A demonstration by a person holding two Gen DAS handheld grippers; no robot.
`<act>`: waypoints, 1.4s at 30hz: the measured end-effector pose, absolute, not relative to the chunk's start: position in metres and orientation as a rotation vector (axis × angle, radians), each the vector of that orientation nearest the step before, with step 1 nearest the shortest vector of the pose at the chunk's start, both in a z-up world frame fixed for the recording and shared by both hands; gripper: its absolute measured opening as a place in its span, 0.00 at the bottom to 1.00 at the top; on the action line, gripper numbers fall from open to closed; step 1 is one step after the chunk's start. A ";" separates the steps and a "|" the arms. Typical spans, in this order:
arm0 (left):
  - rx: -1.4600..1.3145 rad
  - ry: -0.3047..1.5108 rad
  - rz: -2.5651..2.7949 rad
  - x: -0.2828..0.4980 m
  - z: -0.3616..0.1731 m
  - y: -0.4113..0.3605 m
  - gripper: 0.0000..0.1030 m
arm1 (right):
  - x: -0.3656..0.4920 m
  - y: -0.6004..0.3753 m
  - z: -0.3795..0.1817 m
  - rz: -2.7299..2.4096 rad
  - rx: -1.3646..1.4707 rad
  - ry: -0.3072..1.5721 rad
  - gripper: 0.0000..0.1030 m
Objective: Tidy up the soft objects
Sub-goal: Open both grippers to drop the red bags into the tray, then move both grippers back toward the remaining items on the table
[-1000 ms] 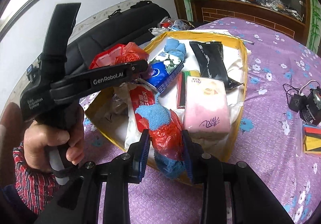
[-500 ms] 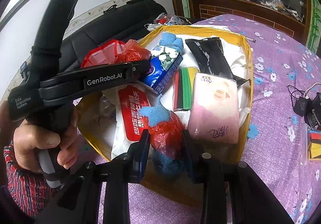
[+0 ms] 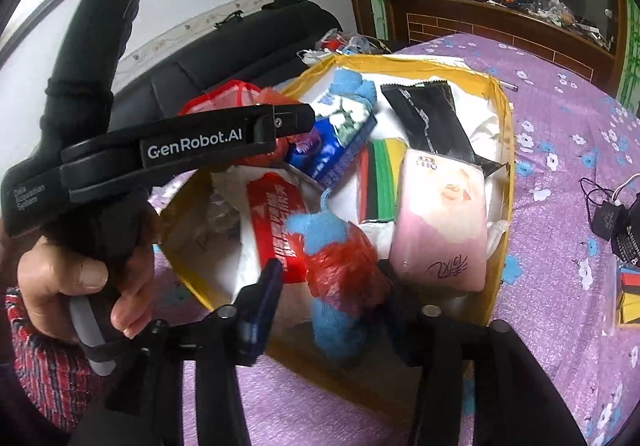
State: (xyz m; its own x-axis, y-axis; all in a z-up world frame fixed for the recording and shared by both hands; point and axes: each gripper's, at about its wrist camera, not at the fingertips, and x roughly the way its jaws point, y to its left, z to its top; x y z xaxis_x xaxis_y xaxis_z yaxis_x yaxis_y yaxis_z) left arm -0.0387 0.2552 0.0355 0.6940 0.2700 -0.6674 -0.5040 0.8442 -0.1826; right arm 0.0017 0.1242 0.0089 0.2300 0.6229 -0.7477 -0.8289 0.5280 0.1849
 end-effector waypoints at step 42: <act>-0.118 0.691 0.152 0.022 0.084 0.078 0.65 | 0.130 -0.174 0.072 0.628 0.161 0.796 0.79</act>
State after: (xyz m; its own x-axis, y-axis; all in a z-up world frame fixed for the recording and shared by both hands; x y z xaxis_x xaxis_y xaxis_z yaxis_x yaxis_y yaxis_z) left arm 0.0223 0.0779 0.0839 0.7602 0.1002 -0.6420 -0.1781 0.9823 -0.0577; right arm 0.1303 -0.1739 0.0721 0.5293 0.5819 -0.6174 -0.4648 0.8077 0.3629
